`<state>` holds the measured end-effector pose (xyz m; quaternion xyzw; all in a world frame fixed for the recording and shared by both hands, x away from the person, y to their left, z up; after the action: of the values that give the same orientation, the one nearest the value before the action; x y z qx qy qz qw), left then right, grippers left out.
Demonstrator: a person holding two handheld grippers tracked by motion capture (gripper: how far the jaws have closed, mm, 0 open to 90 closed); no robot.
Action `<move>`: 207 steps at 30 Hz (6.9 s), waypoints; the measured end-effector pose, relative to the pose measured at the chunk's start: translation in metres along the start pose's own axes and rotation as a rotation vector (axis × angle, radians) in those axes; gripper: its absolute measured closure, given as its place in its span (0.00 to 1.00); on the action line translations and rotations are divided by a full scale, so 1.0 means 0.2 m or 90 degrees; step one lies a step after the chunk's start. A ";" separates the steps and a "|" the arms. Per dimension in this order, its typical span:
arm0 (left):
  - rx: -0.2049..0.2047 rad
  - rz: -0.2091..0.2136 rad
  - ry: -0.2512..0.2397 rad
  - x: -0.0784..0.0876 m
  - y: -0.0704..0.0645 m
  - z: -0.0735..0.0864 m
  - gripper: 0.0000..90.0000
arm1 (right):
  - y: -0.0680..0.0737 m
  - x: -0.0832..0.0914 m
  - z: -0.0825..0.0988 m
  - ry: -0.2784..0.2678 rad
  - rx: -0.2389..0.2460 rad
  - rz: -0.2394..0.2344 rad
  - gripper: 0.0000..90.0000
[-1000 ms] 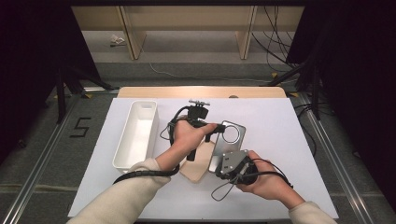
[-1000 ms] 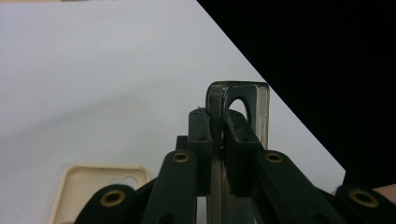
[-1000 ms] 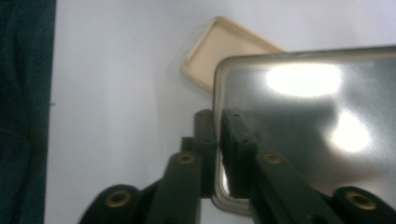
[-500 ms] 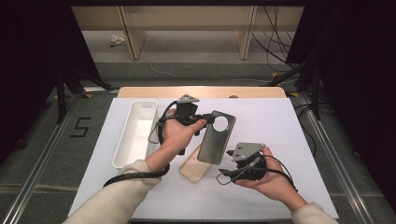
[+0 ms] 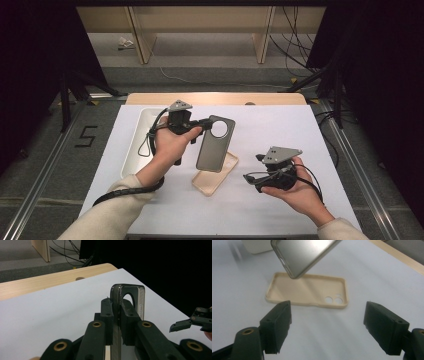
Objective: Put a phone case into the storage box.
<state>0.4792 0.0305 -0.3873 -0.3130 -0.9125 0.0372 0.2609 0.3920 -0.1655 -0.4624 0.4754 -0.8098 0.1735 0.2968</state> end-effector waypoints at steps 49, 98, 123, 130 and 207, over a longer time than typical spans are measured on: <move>0.010 -0.042 -0.077 0.22 0.25 -0.11 0.91 | -0.09 0.07 0.04 -0.045 -0.078 0.033 0.23; 0.012 -0.084 -0.110 0.39 0.53 -0.21 0.91 | -0.11 0.06 0.05 -0.060 -0.100 0.036 0.23; 0.010 -0.123 -0.106 0.43 0.72 -0.22 0.91 | -0.12 0.07 0.05 -0.061 -0.104 0.039 0.23; 0.010 -0.128 -0.110 0.44 0.76 -0.24 0.91 | -0.12 0.07 0.05 -0.061 -0.105 0.040 0.23; -0.010 -0.164 -0.111 0.30 1.03 -0.29 0.91 | -0.13 0.06 0.07 -0.064 -0.115 0.037 0.23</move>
<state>0.5817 0.2265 -0.3585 -0.1908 -0.9645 0.0235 0.1813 0.4065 -0.1948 -0.4641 0.4311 -0.8494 0.0847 0.2923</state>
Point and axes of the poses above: each handheld gripper's, and its own axes: x roughly backward along the jaws, z roughly out of its underside, y roughly to its left, the point moved 8 cm from there along -x, roughly forward along the jaws, and after that the axes turned 8 degrees about -z, right-handed, at the moved point
